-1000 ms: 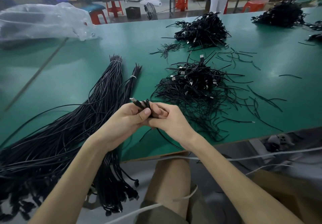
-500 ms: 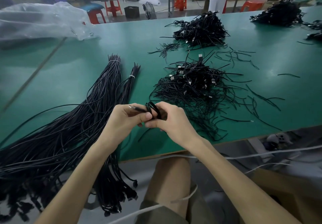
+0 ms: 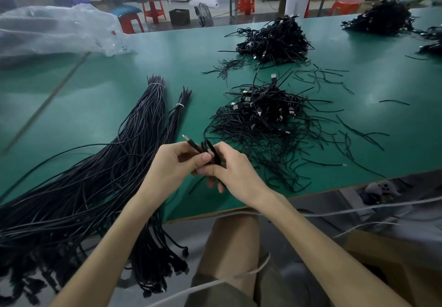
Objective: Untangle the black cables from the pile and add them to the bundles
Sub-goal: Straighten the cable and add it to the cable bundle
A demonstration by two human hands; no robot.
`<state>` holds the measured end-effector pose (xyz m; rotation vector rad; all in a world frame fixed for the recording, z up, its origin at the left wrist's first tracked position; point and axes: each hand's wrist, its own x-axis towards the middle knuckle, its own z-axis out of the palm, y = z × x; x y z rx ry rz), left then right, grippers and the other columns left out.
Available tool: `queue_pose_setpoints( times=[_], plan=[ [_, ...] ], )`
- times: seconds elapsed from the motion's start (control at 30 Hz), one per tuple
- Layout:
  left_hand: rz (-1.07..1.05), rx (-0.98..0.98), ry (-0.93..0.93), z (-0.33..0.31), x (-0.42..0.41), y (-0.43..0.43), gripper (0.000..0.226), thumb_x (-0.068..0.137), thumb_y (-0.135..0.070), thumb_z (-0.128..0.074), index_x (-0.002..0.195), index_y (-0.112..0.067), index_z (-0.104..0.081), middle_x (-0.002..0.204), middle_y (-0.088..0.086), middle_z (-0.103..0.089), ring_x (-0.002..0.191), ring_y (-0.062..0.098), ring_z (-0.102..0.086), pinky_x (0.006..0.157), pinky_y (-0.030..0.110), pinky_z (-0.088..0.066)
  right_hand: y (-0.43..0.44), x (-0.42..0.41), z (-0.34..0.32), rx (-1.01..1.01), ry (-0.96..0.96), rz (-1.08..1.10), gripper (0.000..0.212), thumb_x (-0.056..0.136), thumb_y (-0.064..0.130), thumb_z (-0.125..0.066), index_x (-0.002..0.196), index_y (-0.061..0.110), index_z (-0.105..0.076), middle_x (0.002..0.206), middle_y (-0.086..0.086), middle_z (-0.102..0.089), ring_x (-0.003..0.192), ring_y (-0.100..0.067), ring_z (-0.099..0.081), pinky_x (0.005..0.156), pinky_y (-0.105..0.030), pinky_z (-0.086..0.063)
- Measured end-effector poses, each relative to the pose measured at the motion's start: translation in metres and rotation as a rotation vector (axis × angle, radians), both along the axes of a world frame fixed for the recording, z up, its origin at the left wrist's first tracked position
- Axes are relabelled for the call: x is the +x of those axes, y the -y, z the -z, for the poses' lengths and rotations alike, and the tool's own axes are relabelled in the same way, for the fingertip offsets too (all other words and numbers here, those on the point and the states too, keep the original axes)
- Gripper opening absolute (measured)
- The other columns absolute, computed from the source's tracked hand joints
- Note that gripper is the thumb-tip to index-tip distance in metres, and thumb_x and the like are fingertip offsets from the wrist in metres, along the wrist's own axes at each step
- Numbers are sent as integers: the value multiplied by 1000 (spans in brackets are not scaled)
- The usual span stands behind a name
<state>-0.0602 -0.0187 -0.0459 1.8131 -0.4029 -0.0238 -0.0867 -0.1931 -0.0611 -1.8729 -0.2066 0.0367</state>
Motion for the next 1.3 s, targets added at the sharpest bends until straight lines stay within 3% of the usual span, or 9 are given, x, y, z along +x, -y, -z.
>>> queue_pose_setpoints(
  times=[0.1, 0.2, 0.27, 0.43, 0.63, 0.77, 0.93, 1.17, 1.3],
  plan=[
    [-70, -31, -12, 3, 1, 0, 32, 70, -31, -84, 93, -14, -69, 77, 6, -76, 64, 16, -70, 62, 25, -57, 2, 0, 4, -35, 7, 22, 16, 93, 19, -72, 99, 11, -58, 74, 3, -69, 52, -13, -60, 52, -24, -45],
    [-102, -26, -35, 4, 0, 1, 49, 67, -29, -87, 106, -11, -63, 81, 6, -76, 67, 18, -73, 64, 24, -58, 3, 1, 5, -73, 22, 10, 10, 97, 14, -66, 93, 21, -59, 77, 15, -67, 60, -2, -56, 60, -14, -42],
    [-77, 10, -30, 4, -1, 2, 46, 72, -24, -88, 109, -11, -65, 86, 9, -74, 68, 16, -74, 67, 21, -57, 5, 1, 4, -125, 50, -1, 18, 99, 6, -61, 93, 23, -63, 80, 19, -68, 71, 5, -60, 66, -11, -42],
    [-76, 128, 23, 3, -4, 4, 21, 86, -27, -79, 100, -17, -67, 88, 3, -72, 69, 19, -73, 72, 29, -59, 7, 0, 0, -264, 136, 40, 27, 96, -9, -51, 105, 7, -71, 100, -6, -71, 99, -18, -68, 90, -43, -53],
    [-26, 344, 75, 2, -3, -3, 13, 95, -31, -73, 85, -24, -68, 70, -2, -72, 61, 20, -68, 63, 37, -57, 7, -2, 5, -553, 268, 12, 24, 100, -7, -49, 106, 10, -65, 96, 1, -57, 100, -24, -64, 81, -47, -52],
    [106, 601, 100, -3, 2, -2, 21, 98, -44, -62, 92, -25, -69, 77, -12, -68, 67, 3, -62, 62, 17, -44, 6, -6, 4, -735, 381, 1, 20, 97, -4, -48, 103, 12, -59, 95, 1, -50, 93, -21, -48, 70, -38, -44],
    [146, 926, 118, -5, 1, 9, 39, 108, -45, -31, 82, -20, -45, 81, 0, -52, 70, 18, -51, 65, 39, -39, 5, -10, 3, -752, 430, 15, 10, 101, 4, -55, 105, 12, -59, 100, -1, -53, 97, -20, -49, 72, -34, -43],
    [50, 784, 202, -1, -1, 11, 33, 111, -34, -33, 94, -13, -53, 87, 1, -58, 80, 24, -56, 77, 47, -47, -1, -9, 5, -1016, 478, 111, 66, 80, -14, -54, 143, 4, -46, 119, -12, -54, 108, -30, -50, 92, -38, -47],
    [74, 736, 127, 1, 4, 10, 32, 111, -30, -37, 93, -13, -57, 85, 1, -62, 78, 23, -58, 76, 45, -48, 1, -6, 6, -990, 469, 92, 50, 89, -11, -49, 135, 6, -51, 118, -9, -55, 109, -27, -48, 94, -38, -45]
  ],
)
